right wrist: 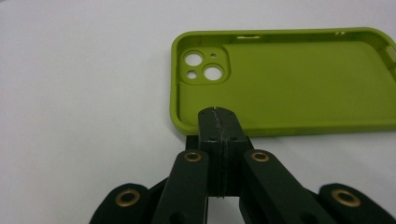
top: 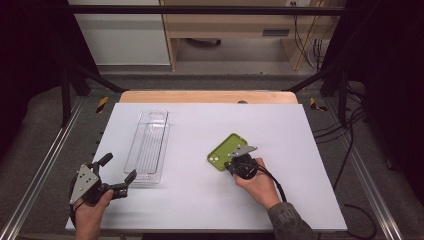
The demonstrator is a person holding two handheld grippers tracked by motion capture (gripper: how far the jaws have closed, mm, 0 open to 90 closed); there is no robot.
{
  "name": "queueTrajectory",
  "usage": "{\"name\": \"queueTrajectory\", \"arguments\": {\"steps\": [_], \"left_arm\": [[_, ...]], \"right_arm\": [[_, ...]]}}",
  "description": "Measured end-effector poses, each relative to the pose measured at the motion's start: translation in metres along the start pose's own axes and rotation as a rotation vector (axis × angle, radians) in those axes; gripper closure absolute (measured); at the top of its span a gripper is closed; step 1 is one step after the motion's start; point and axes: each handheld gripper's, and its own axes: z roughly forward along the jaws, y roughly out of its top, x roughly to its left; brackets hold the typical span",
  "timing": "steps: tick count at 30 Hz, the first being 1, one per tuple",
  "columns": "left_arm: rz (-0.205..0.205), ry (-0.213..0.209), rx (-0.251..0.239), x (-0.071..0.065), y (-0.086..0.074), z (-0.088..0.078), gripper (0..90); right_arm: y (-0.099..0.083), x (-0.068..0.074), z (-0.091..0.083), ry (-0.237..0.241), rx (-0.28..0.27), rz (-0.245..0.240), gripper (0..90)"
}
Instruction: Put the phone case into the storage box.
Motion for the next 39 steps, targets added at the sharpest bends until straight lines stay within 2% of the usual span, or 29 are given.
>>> {"name": "queueTrajectory", "arguments": {"steps": [16,18,21,25,26,28,30,31,33,35,39], "left_arm": [[0.002,0.001,0.002,0.000,0.000,0.000,1.2],[0.002,0.001,0.001,0.000,0.000,0.000,1.2],[0.003,0.000,0.002,0.000,0.000,0.000,1.2],[0.004,-0.001,0.002,0.000,0.000,0.001,1.3],[0.005,-0.001,0.003,0.000,0.000,0.001,1.3],[0.007,-0.001,0.005,0.000,0.000,0.001,1.3],[0.006,-0.001,0.004,0.000,0.000,0.001,1.3],[0.007,-0.002,0.005,0.000,0.000,0.001,1.2],[0.009,-0.003,0.005,-0.001,0.000,0.001,1.2],[0.013,-0.003,0.006,-0.001,0.000,0.001,1.2],[0.017,-0.003,0.008,-0.001,0.000,0.002,1.2]], "right_arm": [[0.021,0.000,0.015,0.015,-0.006,0.012,90.0],[0.024,-0.006,0.010,0.027,-0.045,0.033,89.1],[0.028,-0.016,0.003,0.002,-0.063,0.051,86.5],[0.035,-0.037,-0.007,-0.027,-0.108,0.097,76.8],[0.040,-0.048,-0.011,-0.059,-0.117,0.108,69.2],[0.042,-0.052,-0.012,-0.064,-0.118,0.120,65.8],[0.046,-0.061,-0.013,-0.085,-0.101,0.124,58.3],[0.048,-0.066,-0.012,-0.111,-0.090,0.127,53.8],[0.051,-0.073,-0.011,-0.130,-0.055,0.126,49.8],[0.051,-0.081,-0.010,-0.135,-0.064,0.135,45.0],[0.053,-0.093,-0.005,-0.135,-0.026,0.140,33.1]]}}
